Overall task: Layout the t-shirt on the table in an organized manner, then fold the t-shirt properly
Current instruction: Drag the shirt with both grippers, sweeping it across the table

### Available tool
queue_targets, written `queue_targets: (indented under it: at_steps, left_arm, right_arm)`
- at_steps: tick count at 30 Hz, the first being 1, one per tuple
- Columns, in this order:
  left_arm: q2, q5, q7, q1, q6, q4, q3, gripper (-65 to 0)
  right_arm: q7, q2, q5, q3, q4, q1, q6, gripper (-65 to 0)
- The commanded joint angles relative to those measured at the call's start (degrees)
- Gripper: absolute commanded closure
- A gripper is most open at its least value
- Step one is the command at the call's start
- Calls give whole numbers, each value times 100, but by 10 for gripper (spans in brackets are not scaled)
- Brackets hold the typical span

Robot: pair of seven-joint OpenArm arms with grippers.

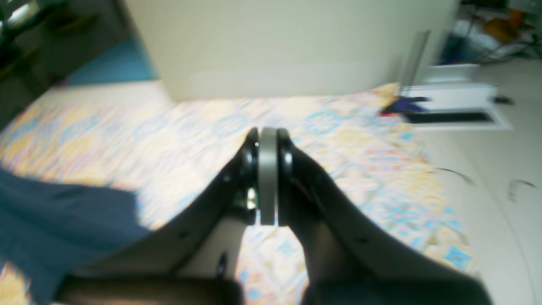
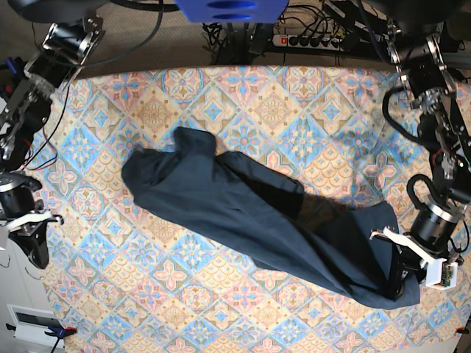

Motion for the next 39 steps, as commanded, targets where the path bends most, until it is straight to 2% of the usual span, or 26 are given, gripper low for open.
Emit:
queue_targets:
  at_steps: [1,6,10,13,17,20,25,27,30,33,39]
  left_arm:
    - [-83,-35,-164,-166,15,71,-36,0]
    - [-74,-35,143,-43,15,62,-36,0]
    - [-65,-35,143,370,15,-8,-36,0]
    - [-65,-35,143,590,15,-79,-71,0]
    - [-65,-35,135,889,15,-79,-88,0]
    - [-65,-35,135,1126,15,-79,-282,0]
    - [-65,-35,135,1240,15,-79,-475,0]
    - [-65,-44,135,1311,15,-70,-475,0]
    - [-65,-44,135,1355,15,-61,-484,0]
    - [-65,-44,135,1364,15,-61,-484,0]
    - [-65,-44,135,1434,15,-61,-484,0]
  right_arm:
    - [-27,154,108,18,13,77,80,-1]
    - [-643,180,117,-149,127,-134,168,-3]
    - [-704,110,108,-764,620,-1128,502,-16]
    - [-572,40,91,-1142,857,-1594,493,-86]
    - [-563,40,55,-1679,874,-1875,476,-223]
    - [-563,40,-516,-2013,874,-1998,476,-277]
    - [-555,40,-1967,-2725,866,-1989,476,-279]
    - [-361,40,-2573,-3041,866,-1989,476,-279]
    - [-54,40,-3127,-3498,848,-1989,476,-279]
    - [184,40,-3452,-3815,690,-1981,476,-279]
    - [421,40,-3531,-3868,356,-1945,476,-279]
